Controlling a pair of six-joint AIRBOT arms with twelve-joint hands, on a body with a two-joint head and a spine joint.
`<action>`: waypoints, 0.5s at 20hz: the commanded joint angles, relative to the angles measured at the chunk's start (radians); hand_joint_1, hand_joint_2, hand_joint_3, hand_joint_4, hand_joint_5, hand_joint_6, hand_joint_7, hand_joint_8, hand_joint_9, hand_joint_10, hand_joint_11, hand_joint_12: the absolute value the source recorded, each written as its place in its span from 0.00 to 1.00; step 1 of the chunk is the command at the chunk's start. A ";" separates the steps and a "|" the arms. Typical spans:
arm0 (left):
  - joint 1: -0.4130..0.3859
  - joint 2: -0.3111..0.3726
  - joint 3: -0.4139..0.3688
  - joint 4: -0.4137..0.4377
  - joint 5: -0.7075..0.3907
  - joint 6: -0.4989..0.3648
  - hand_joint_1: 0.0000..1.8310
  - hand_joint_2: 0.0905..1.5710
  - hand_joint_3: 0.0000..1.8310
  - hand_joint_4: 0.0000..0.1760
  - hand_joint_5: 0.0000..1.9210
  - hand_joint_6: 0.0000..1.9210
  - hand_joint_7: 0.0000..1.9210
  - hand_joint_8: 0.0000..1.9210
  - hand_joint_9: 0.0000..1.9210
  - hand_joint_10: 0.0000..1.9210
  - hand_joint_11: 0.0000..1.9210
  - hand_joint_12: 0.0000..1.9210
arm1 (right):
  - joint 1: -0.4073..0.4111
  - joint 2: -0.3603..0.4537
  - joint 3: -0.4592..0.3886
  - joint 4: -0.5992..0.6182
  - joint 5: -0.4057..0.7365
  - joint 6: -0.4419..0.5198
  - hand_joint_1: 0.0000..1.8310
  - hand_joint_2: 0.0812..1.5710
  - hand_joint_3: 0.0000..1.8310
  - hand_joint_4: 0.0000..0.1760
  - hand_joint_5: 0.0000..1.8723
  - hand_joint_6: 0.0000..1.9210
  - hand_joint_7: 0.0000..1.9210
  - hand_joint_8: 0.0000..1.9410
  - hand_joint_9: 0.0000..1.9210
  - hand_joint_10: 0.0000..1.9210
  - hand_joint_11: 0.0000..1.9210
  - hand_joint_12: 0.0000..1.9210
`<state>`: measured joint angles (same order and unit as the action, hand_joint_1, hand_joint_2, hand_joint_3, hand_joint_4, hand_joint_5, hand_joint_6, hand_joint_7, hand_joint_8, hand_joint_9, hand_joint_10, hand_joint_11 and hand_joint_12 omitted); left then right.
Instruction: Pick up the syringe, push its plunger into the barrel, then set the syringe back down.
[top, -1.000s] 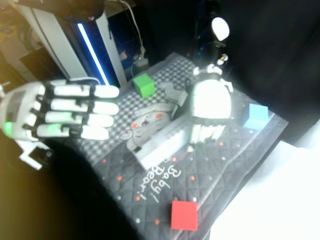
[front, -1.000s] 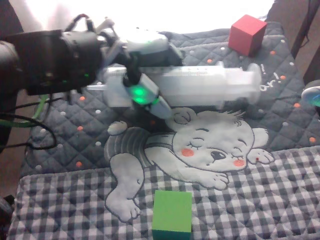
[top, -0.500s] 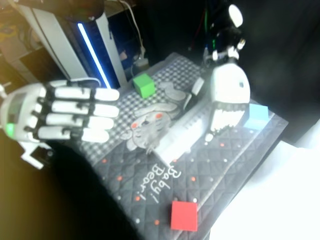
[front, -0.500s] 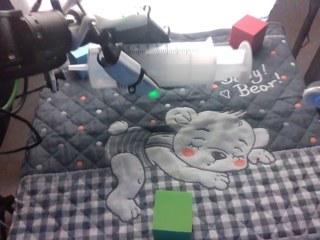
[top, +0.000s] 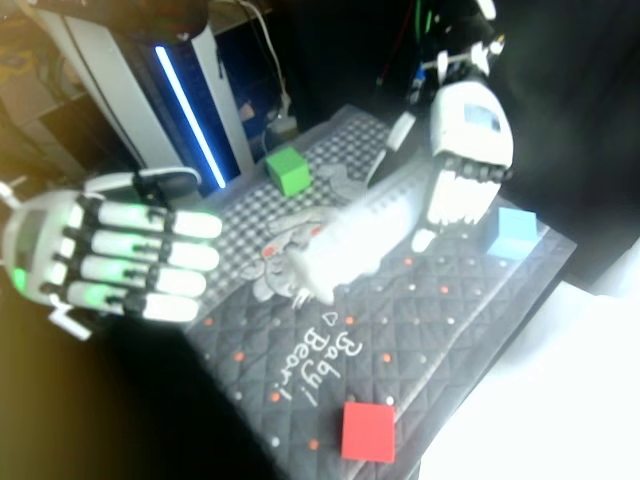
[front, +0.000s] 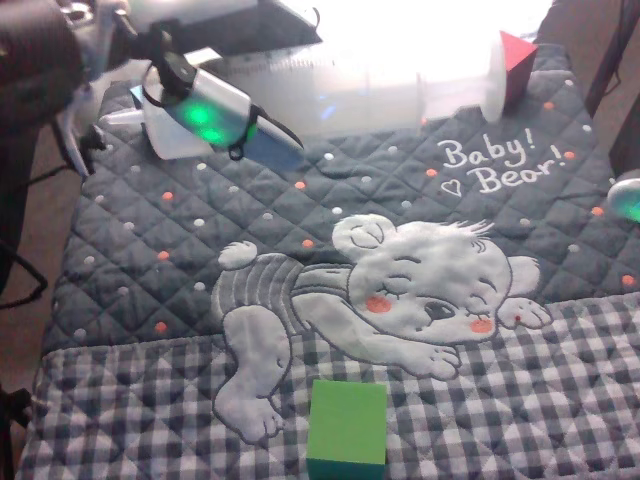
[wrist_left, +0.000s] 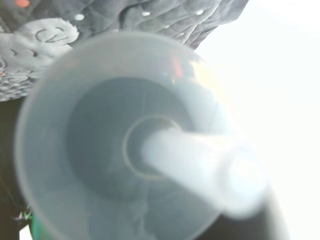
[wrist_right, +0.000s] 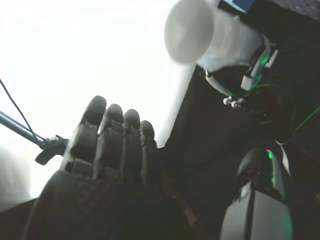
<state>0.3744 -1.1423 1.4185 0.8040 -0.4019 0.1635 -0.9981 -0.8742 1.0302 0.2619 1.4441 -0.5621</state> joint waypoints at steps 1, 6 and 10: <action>-0.032 0.006 -0.008 -0.054 -0.113 -0.020 0.81 0.73 0.00 0.00 0.66 1.00 0.77 1.00 0.83 1.00 0.85 1.00 | 0.001 0.002 0.008 0.026 0.147 0.008 0.23 0.46 0.00 0.02 0.06 0.00 0.03 0.00 0.02 0.00 0.00 0.12; -0.045 0.038 -0.053 -0.054 -0.172 0.009 0.86 0.73 0.00 0.00 0.75 1.00 0.83 1.00 0.88 1.00 0.90 1.00 | -0.004 -0.028 0.015 0.056 0.171 0.017 0.20 0.45 0.00 0.03 0.05 0.00 0.04 0.00 0.03 0.00 0.00 0.11; -0.057 0.051 -0.074 -0.065 -0.203 0.021 0.87 0.71 0.00 0.39 0.74 1.00 0.84 1.00 0.88 1.00 0.89 1.00 | -0.004 -0.051 0.022 0.061 0.176 0.027 0.19 0.44 0.00 0.00 0.05 0.00 0.05 0.00 0.04 0.01 0.01 0.11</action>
<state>0.3378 -1.0946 1.3453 0.7906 -0.5034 0.1928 -1.0069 -0.9310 1.0477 0.3145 1.4918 -0.5453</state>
